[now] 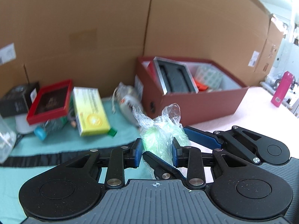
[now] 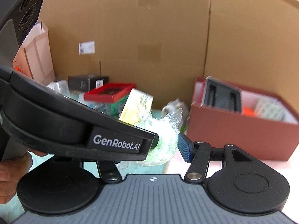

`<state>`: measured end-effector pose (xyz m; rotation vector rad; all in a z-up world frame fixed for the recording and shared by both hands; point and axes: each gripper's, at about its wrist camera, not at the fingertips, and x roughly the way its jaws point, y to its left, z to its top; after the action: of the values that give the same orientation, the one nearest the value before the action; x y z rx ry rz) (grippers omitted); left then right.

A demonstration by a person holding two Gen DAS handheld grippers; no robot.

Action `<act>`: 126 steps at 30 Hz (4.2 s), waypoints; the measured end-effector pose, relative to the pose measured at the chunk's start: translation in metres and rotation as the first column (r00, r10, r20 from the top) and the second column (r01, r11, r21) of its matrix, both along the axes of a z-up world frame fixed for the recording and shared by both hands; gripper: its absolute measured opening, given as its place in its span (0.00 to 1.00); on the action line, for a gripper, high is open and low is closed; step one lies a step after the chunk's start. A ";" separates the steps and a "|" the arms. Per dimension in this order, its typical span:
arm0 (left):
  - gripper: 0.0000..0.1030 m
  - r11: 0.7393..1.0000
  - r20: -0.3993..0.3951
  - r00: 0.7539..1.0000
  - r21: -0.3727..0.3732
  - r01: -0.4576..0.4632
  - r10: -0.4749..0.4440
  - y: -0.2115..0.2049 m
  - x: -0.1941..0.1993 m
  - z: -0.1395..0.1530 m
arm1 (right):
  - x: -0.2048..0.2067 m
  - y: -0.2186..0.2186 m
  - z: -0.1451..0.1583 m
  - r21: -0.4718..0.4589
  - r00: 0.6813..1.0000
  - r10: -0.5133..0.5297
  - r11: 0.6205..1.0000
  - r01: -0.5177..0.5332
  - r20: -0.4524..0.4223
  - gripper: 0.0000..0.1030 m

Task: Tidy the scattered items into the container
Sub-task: 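Lift the wrapped ball and carry it over the red container with both tools, then open both tools to drop the wrapped ball into the red container, then move both tools back toward the yellow medicine box on the cloth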

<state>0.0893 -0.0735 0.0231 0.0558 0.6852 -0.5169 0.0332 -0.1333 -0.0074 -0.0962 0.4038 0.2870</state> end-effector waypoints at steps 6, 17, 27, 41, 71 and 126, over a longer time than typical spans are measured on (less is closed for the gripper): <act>0.30 0.999 0.045 0.998 -0.008 0.043 -0.042 -0.028 0.006 0.026 | 0.004 -0.023 0.022 0.005 0.997 -0.051 0.999 0.051 0.063 0.62; 0.30 0.994 0.110 0.988 -0.010 0.109 -0.107 -0.091 0.032 0.050 | 0.028 -0.079 0.044 0.040 0.979 -0.152 0.988 0.148 0.139 0.62; 0.30 0.988 0.122 0.982 -0.018 0.151 -0.147 -0.143 0.071 0.046 | 0.073 -0.121 0.041 0.059 0.965 -0.212 0.977 0.205 0.154 0.62; 0.29 0.985 0.068 0.983 0.005 0.172 -0.171 -0.180 0.118 0.007 | 0.129 -0.152 0.008 0.074 0.968 -0.236 0.970 0.231 0.080 0.62; 0.97 1.000 0.093 0.996 -0.026 -0.017 0.019 -0.147 0.109 0.000 | 0.106 -0.157 -0.001 0.110 0.949 -0.309 0.947 0.301 0.063 0.99; 0.97 0.964 0.001 0.971 -0.117 -0.238 0.240 0.098 0.024 -0.045 | 0.053 0.049 -0.022 0.021 0.998 0.054 0.998 -0.053 -0.037 1.00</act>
<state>0.1133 0.0250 -0.0223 -0.1314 0.6357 -0.3225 0.0862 -0.0843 -0.0298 -0.0820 0.4359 0.3457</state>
